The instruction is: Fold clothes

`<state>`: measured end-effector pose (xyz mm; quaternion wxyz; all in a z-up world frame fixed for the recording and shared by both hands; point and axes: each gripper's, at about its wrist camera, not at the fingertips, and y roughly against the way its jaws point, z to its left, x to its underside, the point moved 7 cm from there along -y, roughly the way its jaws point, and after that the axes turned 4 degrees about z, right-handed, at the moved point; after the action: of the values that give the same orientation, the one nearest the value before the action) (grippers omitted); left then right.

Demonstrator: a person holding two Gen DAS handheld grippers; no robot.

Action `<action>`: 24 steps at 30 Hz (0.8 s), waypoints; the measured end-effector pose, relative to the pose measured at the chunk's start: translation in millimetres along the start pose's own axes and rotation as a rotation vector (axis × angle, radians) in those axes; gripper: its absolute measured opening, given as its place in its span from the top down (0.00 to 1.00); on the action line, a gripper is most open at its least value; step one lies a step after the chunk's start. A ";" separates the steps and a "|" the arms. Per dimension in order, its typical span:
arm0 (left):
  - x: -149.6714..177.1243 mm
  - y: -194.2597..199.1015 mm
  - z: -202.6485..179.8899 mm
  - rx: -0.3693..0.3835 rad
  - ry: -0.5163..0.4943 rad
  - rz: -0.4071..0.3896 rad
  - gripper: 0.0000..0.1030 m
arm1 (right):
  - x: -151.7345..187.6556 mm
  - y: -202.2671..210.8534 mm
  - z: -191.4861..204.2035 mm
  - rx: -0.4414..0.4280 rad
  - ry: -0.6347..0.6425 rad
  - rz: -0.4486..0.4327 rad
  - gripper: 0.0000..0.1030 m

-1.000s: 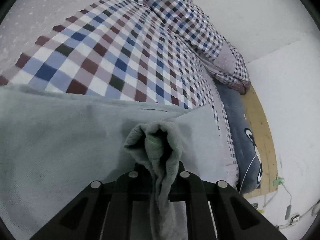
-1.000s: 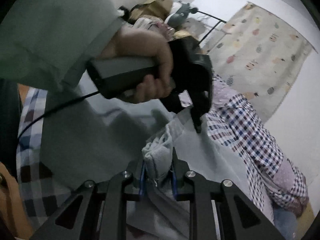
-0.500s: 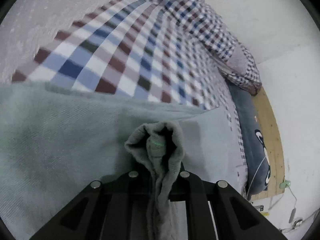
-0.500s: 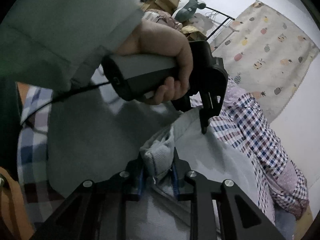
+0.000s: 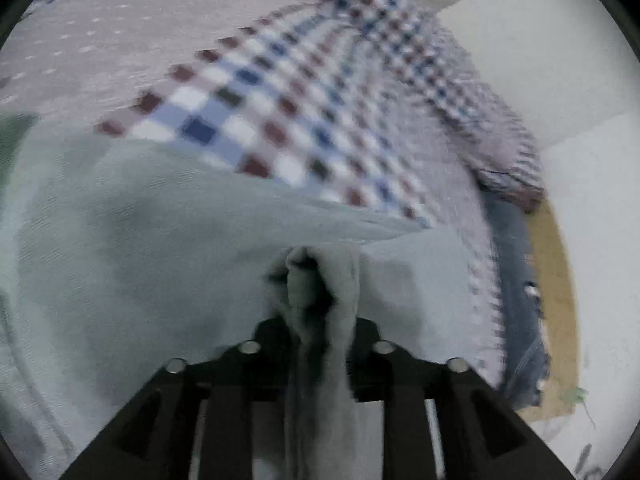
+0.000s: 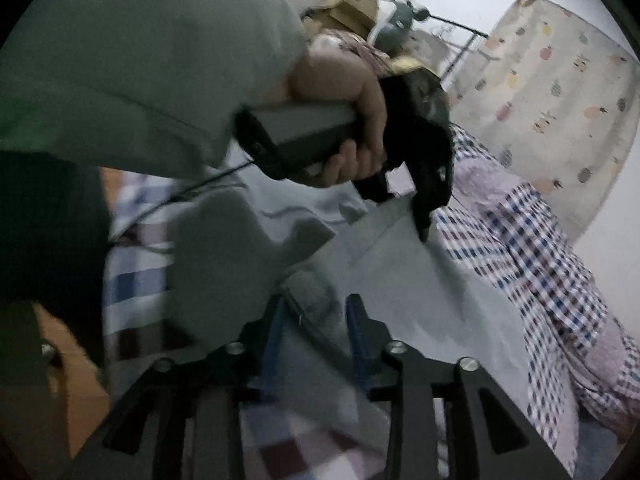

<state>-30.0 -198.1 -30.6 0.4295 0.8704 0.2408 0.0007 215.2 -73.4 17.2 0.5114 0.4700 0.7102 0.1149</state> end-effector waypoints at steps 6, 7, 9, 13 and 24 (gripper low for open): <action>-2.7 49.0 -1.5 -0.117 0.027 -0.159 0.36 | 19.6 30.2 -56.2 -0.038 -0.148 -0.084 0.42; -3.9 55.9 -11.3 -0.106 0.002 -0.196 0.36 | 23.7 32.3 -70.0 -0.026 -0.204 -0.088 0.42; -6.2 69.6 -31.7 -0.081 -0.050 -0.270 0.36 | 34.6 28.9 -105.0 0.020 -0.324 -0.084 0.41; -5.9 63.9 -78.7 0.007 -0.191 -0.329 0.22 | 61.2 23.1 -173.3 0.099 -0.547 -0.061 0.33; 5.1 -0.6 -90.6 -0.188 -0.395 -0.282 0.22 | 41.0 -33.2 -307.2 0.087 -0.819 -0.050 0.24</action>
<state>-44.6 -128.0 25.1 0.5432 0.7677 0.2698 -0.2068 -60.8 38.7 108.9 0.7339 0.4806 0.4635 -0.1244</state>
